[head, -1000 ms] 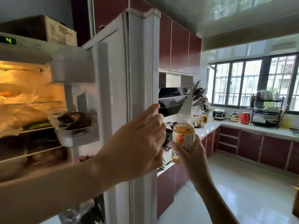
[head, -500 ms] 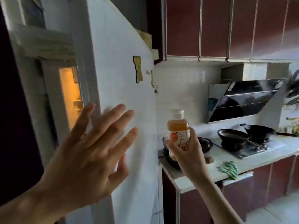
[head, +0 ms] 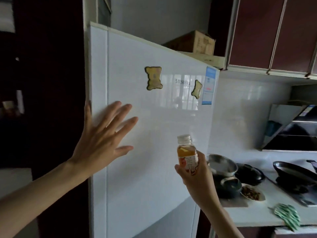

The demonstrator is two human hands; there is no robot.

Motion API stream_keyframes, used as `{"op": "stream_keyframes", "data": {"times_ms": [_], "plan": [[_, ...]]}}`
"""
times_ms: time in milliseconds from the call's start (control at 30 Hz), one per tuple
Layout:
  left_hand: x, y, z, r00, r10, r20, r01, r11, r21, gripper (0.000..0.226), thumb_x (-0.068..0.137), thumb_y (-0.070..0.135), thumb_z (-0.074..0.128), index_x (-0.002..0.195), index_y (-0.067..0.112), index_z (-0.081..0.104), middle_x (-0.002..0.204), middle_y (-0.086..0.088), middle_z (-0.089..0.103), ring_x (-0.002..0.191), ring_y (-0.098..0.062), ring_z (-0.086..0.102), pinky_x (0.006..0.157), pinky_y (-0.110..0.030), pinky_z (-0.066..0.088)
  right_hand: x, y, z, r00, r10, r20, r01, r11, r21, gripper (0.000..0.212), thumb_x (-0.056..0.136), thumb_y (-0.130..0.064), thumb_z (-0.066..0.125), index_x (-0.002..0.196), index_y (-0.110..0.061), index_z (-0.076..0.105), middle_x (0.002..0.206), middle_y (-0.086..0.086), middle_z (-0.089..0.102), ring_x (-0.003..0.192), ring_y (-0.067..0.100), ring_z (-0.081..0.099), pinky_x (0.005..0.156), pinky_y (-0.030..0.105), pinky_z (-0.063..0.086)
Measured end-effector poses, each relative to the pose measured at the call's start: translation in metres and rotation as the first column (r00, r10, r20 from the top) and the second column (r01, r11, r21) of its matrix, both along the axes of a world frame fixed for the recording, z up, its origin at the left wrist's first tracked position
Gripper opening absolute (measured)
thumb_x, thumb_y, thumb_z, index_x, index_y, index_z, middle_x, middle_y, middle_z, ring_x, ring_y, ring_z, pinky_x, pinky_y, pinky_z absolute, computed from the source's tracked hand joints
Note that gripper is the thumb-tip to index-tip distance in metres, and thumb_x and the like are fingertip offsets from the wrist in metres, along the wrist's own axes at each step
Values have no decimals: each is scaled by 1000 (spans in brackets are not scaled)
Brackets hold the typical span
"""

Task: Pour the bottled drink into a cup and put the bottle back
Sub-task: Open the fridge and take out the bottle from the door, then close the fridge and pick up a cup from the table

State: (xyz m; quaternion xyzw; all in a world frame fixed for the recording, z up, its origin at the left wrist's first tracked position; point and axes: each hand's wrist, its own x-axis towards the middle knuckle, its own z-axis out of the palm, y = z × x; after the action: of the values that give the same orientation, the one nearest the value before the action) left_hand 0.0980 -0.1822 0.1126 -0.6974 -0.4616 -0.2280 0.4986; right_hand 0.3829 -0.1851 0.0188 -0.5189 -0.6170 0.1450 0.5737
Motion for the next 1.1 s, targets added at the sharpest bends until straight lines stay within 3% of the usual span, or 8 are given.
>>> {"op": "stream_keyframes", "data": {"times_ms": [367,600,700,733,833,900,1000,1100], "plan": [[-28,146,-30,961,-36,273,37,999,-1,103,73,63,74,156,25,27,167,-13,9,153,-42,4,109,-80,5,8,37,-1,979,-172,112,175,984,-15,58,78,-39,77,127,-34,46,96,-9,65,78,7,66,69,36,59],[-28,240,-59,919,-43,392,116,980,-164,117,69,59,77,159,27,10,167,-14,-6,151,-40,-7,109,-77,12,20,54,2,945,-274,179,283,959,-24,61,74,-51,69,127,-36,42,99,-12,61,84,8,64,70,40,59],[-28,264,-75,894,-116,433,182,977,-114,115,69,53,80,159,26,12,167,-13,-8,149,-36,-12,107,-63,-18,32,51,2,929,-324,180,332,943,-13,53,79,-41,73,122,-37,43,99,-14,60,84,4,61,70,33,55],[-27,267,-78,884,-141,446,199,976,-84,111,71,56,77,158,25,15,167,-13,-7,150,-36,-13,105,-62,-20,36,49,2,923,-342,178,349,937,-13,50,80,-39,73,119,-39,42,97,-15,59,82,3,60,68,30,52],[-23,268,-78,882,-182,434,242,967,-86,100,78,70,49,159,24,13,167,-14,-5,150,-50,3,108,-79,7,47,48,0,908,-387,161,397,918,-30,48,82,-37,74,114,-42,39,95,-16,58,81,-1,58,64,22,46],[-20,265,-76,877,-181,446,250,963,-101,101,81,66,57,159,23,10,167,-17,-5,144,-58,13,103,-79,24,51,46,-1,907,-395,149,406,912,-52,48,82,-37,74,117,-39,41,97,-16,58,82,0,59,66,24,47],[2,250,-73,835,-160,527,300,935,-191,111,74,37,83,159,19,13,166,-21,1,142,-60,16,103,-80,23,57,42,-9,899,-419,126,429,901,-64,51,81,-37,74,124,-32,46,102,-13,61,85,1,59,66,22,46],[67,212,-76,798,-285,531,488,822,-292,103,79,46,77,157,15,19,167,-14,12,150,-41,21,114,-69,16,64,34,-16,889,-435,146,449,890,-83,53,81,-38,73,126,-33,44,102,-13,60,85,3,58,64,24,45]]}}
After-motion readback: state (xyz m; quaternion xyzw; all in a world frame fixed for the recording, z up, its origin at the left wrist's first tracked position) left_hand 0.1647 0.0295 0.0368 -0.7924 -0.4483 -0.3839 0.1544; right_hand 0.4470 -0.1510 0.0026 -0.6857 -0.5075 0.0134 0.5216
